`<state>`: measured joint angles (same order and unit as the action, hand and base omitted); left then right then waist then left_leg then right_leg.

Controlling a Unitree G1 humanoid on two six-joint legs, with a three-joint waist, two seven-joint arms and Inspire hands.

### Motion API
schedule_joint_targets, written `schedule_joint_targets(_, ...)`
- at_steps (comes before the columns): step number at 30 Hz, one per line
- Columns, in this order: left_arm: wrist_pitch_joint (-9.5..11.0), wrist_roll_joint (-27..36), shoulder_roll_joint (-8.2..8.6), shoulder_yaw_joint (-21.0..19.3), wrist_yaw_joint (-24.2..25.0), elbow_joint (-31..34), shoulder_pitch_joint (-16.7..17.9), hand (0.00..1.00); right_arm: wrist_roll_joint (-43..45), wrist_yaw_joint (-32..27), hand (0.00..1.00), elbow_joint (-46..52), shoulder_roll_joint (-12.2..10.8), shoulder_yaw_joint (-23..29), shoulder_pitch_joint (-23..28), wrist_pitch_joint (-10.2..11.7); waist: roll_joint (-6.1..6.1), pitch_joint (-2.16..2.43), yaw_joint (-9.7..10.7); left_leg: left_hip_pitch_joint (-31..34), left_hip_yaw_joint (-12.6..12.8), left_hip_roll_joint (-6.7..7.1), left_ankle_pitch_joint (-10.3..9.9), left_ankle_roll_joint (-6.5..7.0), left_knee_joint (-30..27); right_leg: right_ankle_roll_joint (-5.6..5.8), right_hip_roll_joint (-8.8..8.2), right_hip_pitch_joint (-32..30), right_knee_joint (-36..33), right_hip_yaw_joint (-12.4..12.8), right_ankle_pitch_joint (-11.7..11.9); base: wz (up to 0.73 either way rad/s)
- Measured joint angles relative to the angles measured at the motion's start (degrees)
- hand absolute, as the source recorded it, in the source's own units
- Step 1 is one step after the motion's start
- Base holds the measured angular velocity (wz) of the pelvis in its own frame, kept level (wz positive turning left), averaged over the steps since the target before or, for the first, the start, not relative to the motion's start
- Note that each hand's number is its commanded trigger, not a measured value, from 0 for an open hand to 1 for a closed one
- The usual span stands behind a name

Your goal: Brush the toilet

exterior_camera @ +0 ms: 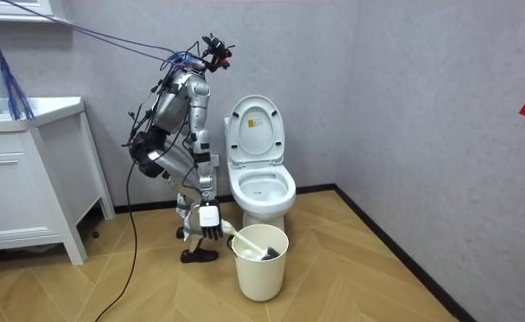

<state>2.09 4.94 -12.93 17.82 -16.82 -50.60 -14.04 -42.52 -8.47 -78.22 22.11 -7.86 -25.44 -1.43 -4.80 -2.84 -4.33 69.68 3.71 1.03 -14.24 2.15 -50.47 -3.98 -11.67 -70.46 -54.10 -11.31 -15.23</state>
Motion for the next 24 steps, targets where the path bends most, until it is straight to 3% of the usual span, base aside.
schedule_joint_targets(4,-0.8,0.0,-0.05,0.5,0.1,0.6,0.7,0.0,-1.0,0.5,1.0,0.0,0.2,0.0,0.0,-1.1,-0.01,0.01,-0.1,0.1,0.1,-0.16,-0.4,-0.03,-0.8,0.02,0.06,0.0,-0.5,0.0,0.0,-0.01)
schedule_joint_targets(19,-1.2,0.7,0.0,0.6,0.0,2.2,2.9,0.0,-4.3,1.3,1.0,0.0,0.2,0.2,1.9,-1.1,-0.05,0.05,-0.3,-0.8,0.2,0.12,-0.6,0.08,-1.3,0.16,-0.08,0.8,-0.8,0.1,0.1,-0.01)
schedule_joint_targets(24,-1.2,1.4,0.23,0.6,0.1,2.1,4.4,0.0,-5.9,2.1,1.0,-0.6,-0.3,0.2,3.5,-1.2,0.01,0.05,0.1,-4.9,0.0,0.33,-0.8,0.13,-0.2,0.8,-0.03,5.0,0.1,0.2,-0.3,0.04)
